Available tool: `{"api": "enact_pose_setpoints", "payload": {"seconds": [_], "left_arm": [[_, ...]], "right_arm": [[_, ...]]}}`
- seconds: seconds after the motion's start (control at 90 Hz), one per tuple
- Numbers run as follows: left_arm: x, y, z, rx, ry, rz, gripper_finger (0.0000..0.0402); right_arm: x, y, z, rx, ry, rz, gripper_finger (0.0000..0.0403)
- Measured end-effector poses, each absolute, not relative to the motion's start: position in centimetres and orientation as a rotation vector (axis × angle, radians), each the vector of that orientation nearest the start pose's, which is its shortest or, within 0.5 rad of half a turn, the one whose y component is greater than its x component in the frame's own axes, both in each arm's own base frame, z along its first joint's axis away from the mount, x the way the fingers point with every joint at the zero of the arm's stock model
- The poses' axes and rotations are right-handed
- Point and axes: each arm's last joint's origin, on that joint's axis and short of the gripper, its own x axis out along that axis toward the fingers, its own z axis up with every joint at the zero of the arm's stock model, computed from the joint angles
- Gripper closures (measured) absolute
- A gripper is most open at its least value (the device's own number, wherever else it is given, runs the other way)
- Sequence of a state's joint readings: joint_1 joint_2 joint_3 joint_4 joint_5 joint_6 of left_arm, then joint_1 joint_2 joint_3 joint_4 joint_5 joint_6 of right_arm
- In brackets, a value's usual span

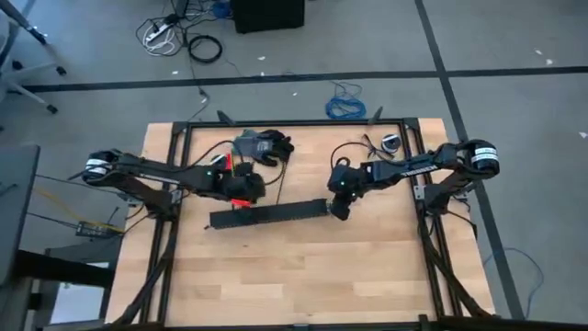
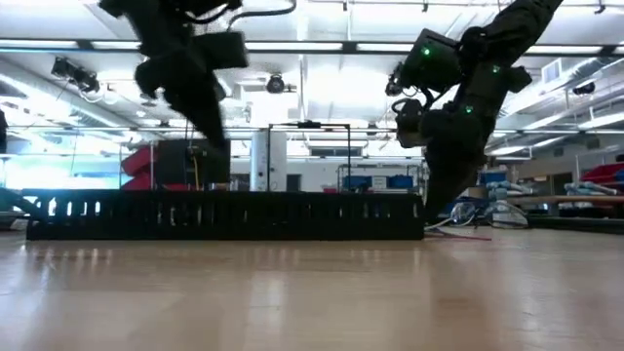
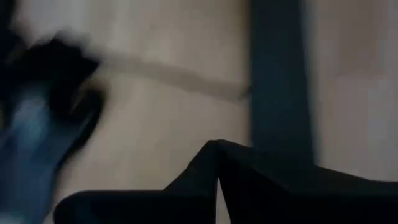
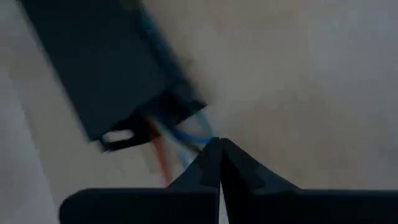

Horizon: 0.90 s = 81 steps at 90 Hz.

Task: Ziptie cables
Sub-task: Close the black cable duct cover

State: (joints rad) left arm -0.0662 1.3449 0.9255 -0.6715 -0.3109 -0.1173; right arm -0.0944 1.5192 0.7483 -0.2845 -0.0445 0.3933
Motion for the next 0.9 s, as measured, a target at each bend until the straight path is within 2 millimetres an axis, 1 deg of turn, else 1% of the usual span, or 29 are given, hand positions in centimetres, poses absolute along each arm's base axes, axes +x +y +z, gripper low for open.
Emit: {"api": "enact_pose_setpoints", "payload": {"seconds": [0.1,0.2,0.256,0.344,0.467,0.567,0.633,0.722,0.9], "left_arm": [[23.6,-1.6,23.7,0.125,1.084,0.427,0.0401],[22.1,-2.6,23.9,0.184,1.098,0.530,0.0401],[21.4,-3.1,23.8,0.190,1.124,0.575,0.0401],[20.1,-3.4,23.2,0.144,1.210,0.623,0.0401],[18.7,-3.5,21.9,-0.003,1.345,0.594,0.0401],[17.8,-3.3,21.4,-0.087,1.423,0.560,0.0401],[16.9,-3.1,21.4,-0.126,1.464,0.565,0.0401],[16.0,-3.0,21.8,-0.208,1.447,0.495,0.0401],[13.6,-3.0,22.1,-0.370,1.431,0.356,0.0401]], "right_arm": [[27.1,-1.4,15.5,0.427,1.041,-0.232,0.0402],[27.1,-0.5,15.5,0.439,1.051,-0.225,0.0402],[26.9,0.1,15.4,0.439,1.071,-0.220,0.0402],[26.8,0.8,15.3,0.435,1.086,-0.209,0.0402],[26.7,1.5,15.3,0.431,1.101,-0.192,0.0403],[26.6,1.5,15.3,0.427,1.107,-0.179,0.0403],[26.6,1.5,15.3,0.418,1.110,-0.170,0.0403],[26.6,1.5,15.2,0.401,1.118,-0.157,0.0403],[26.5,1.5,15.2,0.385,1.131,-0.129,0.0403]]}}
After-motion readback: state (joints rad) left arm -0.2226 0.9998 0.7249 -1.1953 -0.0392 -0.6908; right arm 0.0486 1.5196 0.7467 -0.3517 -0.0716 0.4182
